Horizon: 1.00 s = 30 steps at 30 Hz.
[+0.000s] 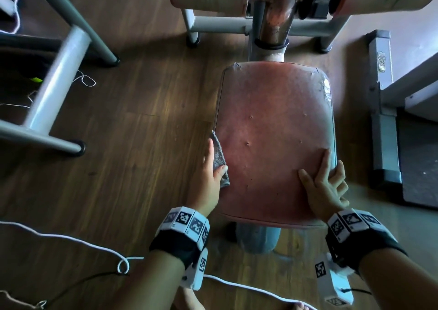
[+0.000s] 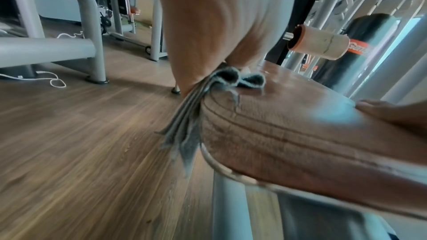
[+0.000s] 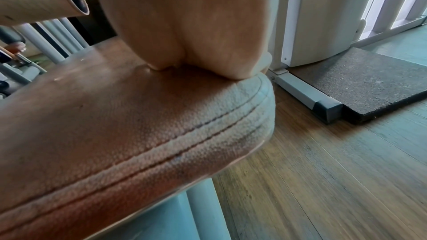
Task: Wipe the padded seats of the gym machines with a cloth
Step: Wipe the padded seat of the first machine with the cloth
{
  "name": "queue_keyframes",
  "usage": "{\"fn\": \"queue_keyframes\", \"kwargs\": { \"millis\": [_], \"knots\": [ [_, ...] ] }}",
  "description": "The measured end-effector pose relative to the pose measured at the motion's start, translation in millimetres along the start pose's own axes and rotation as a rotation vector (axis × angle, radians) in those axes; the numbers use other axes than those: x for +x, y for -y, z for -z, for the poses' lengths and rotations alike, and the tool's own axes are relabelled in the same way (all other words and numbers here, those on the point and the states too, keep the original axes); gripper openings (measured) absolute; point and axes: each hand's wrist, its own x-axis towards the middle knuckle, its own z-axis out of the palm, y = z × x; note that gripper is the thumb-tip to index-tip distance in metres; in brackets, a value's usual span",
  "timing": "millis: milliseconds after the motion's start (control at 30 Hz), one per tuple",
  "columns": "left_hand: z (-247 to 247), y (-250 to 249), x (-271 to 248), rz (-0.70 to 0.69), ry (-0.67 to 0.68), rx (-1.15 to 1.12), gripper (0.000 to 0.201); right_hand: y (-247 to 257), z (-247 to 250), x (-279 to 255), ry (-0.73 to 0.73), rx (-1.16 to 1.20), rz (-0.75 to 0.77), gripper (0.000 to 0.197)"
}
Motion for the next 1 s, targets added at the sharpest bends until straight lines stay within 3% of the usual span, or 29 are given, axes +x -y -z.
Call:
{"fn": "queue_keyframes", "kwargs": {
  "millis": [67, 133, 267, 367, 500, 800, 1000],
  "knots": [
    [3.8, -7.0, -20.0, -0.082, -0.109, 0.275, 0.071, 0.1, 1.1, -0.7, 0.008, -0.007, 0.007, 0.077],
    [9.5, -15.0, -40.4, -0.165, -0.129, 0.409, 0.071, 0.4, 3.1, -0.4, 0.041, 0.005, 0.002, 0.078],
    [16.3, -13.9, -48.0, -0.216, -0.027, 0.272, 0.065, 12.3, 17.1, 10.5, 0.009, 0.034, -0.073, 0.075],
    [17.4, -17.0, -30.1, -0.208, -0.091, 0.243, 0.063, 41.0, 28.6, 33.2, -0.049, 0.089, -0.069, 0.077],
    [7.5, -16.2, 0.0, -0.044, -0.046, 0.219, 0.071, 63.9, 13.0, 58.1, -0.087, 0.007, -0.127, 0.104],
    [-0.9, -24.3, 104.6, 0.064, 0.050, -0.028, 0.076, 65.7, -2.6, 68.0, -0.212, -0.008, -0.143, 0.108],
    [8.4, -21.7, 55.3, -0.042, -0.023, 0.232, 0.074, 66.3, -2.6, 69.0, -0.178, -0.007, -0.168, 0.104]
  ]
}}
